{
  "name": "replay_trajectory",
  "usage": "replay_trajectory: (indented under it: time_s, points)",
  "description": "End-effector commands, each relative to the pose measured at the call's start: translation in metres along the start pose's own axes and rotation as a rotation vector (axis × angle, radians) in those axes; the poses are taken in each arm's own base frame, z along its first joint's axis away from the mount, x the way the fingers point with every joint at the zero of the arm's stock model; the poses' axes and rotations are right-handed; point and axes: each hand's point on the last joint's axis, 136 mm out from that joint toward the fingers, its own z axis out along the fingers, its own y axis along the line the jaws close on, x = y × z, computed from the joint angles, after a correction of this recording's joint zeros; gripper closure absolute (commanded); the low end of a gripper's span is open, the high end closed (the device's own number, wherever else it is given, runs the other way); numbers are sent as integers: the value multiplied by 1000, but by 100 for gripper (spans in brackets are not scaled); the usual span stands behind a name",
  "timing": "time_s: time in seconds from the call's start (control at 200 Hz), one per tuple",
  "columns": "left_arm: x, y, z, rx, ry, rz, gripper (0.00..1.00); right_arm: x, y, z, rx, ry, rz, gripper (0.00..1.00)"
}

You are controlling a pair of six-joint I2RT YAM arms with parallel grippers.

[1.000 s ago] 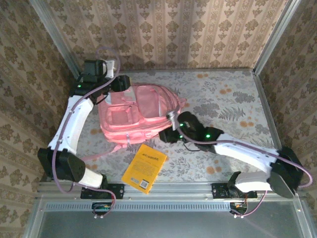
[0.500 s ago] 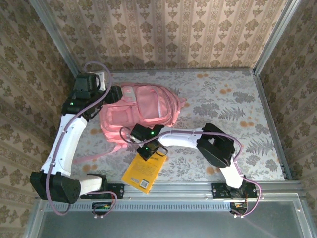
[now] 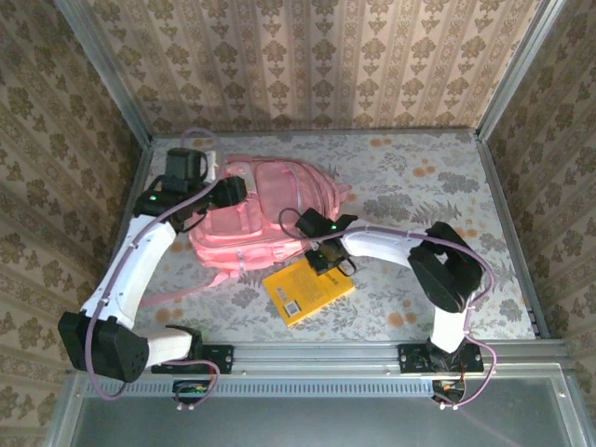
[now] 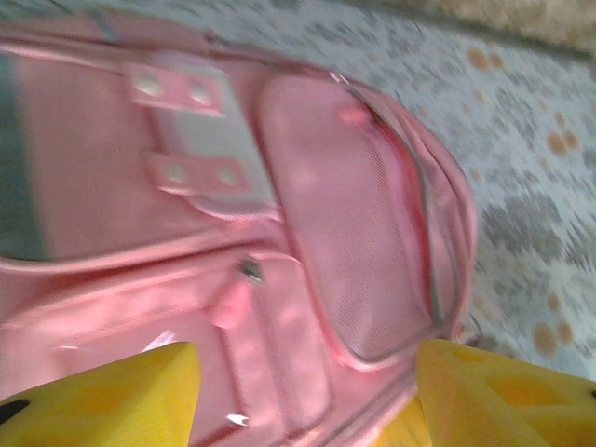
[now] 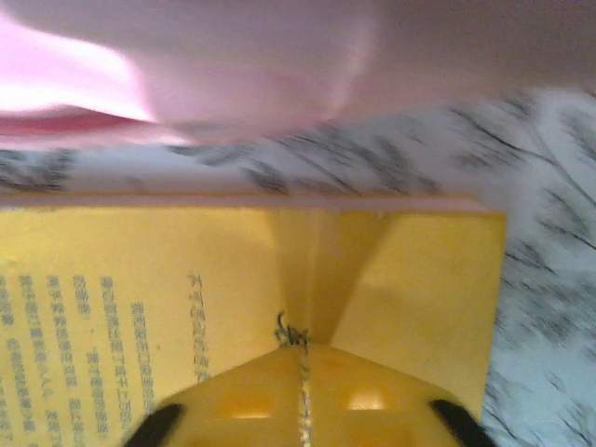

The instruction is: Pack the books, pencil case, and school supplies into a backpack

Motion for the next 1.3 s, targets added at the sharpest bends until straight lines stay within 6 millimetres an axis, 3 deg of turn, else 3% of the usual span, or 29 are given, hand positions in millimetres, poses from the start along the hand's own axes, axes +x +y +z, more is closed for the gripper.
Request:
replay_trajectory:
  time_s: [0.0,0.055,0.17,0.385,0.575,0.73,1.065,1.295]
  points:
    - [42,-26,19,59,132,100,36,-11,-8,-46,-8,-154,71,70]
    - [61,-37,26,76,175,147,36,-7,-12,-61,-42,-190,132,66]
    - [92,-55,43,102,264,210,36,9,-5,-74,-155,-221,234,60]
    - [147,-87,82,143,436,299,35,60,15,-66,-377,-149,448,60]
    - [185,-86,105,128,530,297,35,86,20,-53,-449,-121,538,60]
    - [201,-70,113,67,556,295,35,98,5,-34,-359,-89,608,62]
    - [235,-43,114,11,612,269,35,72,-10,-2,-325,-70,760,65]
    - [253,-26,123,-36,659,271,34,31,-33,0,-362,-134,808,64]
